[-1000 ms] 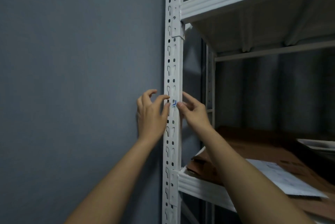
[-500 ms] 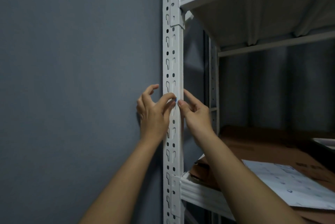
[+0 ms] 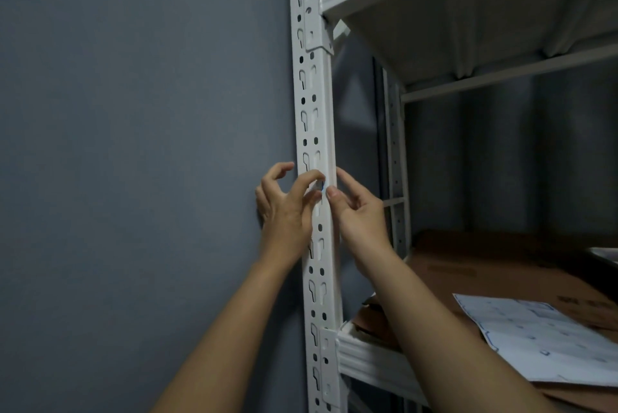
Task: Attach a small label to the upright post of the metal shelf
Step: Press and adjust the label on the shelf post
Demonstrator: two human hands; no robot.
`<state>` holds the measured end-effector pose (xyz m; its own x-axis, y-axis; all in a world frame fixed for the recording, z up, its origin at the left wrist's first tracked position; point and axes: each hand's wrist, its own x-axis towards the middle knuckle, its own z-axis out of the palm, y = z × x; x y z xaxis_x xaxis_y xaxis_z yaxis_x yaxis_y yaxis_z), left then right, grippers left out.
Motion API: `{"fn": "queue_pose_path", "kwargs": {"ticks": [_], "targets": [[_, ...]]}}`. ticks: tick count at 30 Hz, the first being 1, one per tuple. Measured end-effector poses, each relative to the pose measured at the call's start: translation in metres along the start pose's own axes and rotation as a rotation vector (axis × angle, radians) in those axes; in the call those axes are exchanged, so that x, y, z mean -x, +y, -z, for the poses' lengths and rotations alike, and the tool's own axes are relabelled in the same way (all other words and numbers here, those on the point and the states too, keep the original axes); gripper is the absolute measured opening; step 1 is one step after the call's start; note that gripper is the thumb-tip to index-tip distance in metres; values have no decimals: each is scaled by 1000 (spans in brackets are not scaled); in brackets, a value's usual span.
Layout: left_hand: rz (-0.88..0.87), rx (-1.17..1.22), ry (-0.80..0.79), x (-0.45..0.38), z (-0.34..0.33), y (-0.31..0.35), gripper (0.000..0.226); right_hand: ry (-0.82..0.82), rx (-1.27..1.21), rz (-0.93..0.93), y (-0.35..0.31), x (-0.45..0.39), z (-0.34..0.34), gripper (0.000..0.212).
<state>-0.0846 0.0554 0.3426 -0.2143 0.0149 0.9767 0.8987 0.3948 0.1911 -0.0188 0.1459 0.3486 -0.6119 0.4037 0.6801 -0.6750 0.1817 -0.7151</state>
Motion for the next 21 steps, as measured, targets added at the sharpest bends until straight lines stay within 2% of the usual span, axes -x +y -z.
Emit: {"fn": "queue_pose_path", "kwargs": {"ticks": [8, 13, 21], "targets": [[-70, -51, -73, -9, 3, -8, 22, 11, -34, -11, 0, 0, -2, 42], [-70, -23, -42, -4, 1, -7, 27, 9, -30, -11, -1, 2, -1, 41], [-68, -41, -49, -7, 1, -10, 8, 20, -42, 2, 0, 1, -3, 41]]}}
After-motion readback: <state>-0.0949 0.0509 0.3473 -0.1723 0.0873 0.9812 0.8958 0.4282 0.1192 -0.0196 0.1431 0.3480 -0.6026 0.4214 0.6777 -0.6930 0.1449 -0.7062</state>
